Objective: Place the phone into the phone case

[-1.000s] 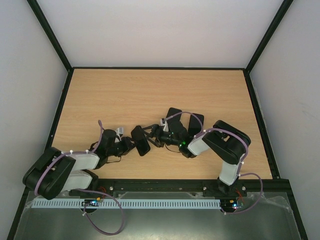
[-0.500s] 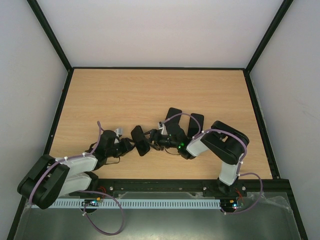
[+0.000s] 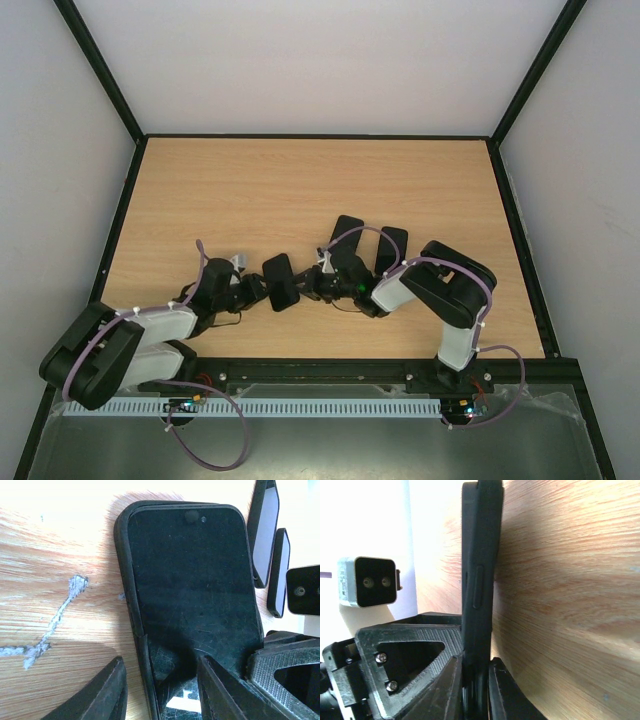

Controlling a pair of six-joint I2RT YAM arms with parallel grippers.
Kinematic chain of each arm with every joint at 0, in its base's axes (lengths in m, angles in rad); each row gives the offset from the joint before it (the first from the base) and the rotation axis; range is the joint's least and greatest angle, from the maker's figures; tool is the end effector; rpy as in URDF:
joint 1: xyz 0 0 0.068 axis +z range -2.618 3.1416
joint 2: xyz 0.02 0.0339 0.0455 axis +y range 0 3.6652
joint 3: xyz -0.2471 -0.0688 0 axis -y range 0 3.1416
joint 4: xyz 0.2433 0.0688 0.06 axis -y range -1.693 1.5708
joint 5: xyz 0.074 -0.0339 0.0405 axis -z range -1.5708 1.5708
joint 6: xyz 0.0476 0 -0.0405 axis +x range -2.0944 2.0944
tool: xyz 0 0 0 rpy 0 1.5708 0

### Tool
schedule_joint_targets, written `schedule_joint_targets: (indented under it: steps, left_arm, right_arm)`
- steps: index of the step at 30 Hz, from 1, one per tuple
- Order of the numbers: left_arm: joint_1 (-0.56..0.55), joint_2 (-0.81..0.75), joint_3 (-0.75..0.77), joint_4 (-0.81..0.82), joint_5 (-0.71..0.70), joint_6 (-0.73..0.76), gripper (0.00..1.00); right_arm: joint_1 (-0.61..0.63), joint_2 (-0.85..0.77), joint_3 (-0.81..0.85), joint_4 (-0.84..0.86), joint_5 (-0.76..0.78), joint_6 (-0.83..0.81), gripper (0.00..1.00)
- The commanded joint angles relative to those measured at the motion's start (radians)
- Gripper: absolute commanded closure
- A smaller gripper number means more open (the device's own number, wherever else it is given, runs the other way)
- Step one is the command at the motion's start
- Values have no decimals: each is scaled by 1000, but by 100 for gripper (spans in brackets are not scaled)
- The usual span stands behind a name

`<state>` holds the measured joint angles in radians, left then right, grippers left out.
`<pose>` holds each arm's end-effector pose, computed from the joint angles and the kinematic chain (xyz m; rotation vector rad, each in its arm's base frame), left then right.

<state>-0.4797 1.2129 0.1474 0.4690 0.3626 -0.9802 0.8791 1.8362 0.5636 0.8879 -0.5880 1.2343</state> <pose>0.1712 -0.1081 0.0945 -0.3659 2.3658 -1.1672 0.1831 0.2625 0.0944 -0.0583 2.4604 1.7742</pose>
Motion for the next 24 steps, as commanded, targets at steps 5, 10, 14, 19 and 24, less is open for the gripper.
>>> schedule_joint_targets:
  steps: [5, 10, 14, 19, 24]
  left_arm:
    - [-1, 6, -3, -22, -6, -16, 60]
    - [10, -17, -18, -14, -2, -19, 60]
    - [13, 8, -19, -4, -2, -12, 60]
    - [12, 33, -17, 17, 10, -14, 61]
    - [16, 34, -26, 31, 10, -41, 61]
  right_arm:
    - [7, -37, 20, -96, 48, -72, 95]
    - [6, -51, 3, -64, 38, -44, 69]
    - [6, -37, 1, -17, 9, -9, 72]
    - [6, -25, -6, 13, 1, 4, 93]
    - [7, -32, 0, -19, 13, -18, 97]
